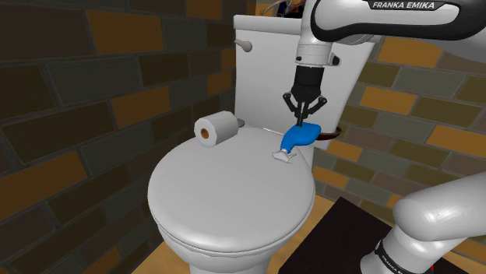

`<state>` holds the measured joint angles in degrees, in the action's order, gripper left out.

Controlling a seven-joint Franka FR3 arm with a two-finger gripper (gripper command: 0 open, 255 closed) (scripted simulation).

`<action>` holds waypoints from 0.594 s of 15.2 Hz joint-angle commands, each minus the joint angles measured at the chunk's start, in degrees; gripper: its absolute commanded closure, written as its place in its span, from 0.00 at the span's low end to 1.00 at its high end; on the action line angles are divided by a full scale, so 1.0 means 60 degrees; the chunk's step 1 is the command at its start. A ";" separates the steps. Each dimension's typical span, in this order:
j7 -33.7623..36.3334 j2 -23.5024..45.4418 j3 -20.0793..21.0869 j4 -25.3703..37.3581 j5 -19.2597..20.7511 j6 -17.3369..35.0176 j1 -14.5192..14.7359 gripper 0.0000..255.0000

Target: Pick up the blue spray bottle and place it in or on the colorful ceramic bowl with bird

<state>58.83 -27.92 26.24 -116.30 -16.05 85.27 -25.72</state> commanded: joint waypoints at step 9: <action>0.2033 -0.1119 0.2004 -0.2090 0.1389 0.2923 -0.0259 0.00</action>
<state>68.15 -33.39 35.69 -126.44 -9.56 99.15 -26.79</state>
